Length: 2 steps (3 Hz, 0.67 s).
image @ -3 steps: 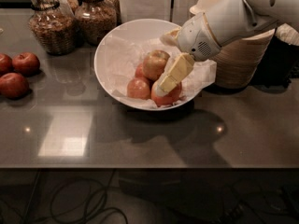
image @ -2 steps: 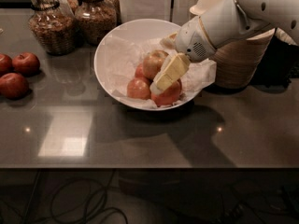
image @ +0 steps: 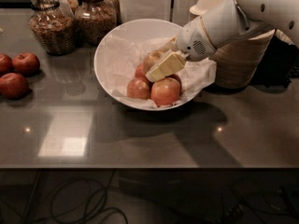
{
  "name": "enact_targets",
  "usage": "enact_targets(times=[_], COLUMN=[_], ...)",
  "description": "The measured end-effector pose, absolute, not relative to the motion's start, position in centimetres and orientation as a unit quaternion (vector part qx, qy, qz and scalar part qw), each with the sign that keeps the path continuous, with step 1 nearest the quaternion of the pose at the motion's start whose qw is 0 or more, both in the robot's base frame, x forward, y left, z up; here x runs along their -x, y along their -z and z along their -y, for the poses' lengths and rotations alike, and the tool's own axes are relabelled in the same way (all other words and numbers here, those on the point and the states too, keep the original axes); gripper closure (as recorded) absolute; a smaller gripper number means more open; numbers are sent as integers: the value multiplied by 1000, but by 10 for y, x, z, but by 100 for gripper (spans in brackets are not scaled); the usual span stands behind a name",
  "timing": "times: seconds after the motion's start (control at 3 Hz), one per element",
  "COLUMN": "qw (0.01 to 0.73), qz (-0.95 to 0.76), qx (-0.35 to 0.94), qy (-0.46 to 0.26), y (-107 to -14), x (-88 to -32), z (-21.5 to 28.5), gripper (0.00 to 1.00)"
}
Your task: Pick apple from white bowl
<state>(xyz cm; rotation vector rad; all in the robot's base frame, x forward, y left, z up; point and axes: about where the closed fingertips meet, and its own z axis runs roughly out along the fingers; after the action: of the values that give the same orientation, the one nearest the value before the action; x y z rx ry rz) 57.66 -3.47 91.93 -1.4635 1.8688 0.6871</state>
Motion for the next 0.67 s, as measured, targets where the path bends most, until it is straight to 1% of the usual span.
enact_targets(times=[0.67], qw=[329], qz=[-714], qx=[559], qy=[-263], y=[-919], x=[-577], z=[35], gripper=[87])
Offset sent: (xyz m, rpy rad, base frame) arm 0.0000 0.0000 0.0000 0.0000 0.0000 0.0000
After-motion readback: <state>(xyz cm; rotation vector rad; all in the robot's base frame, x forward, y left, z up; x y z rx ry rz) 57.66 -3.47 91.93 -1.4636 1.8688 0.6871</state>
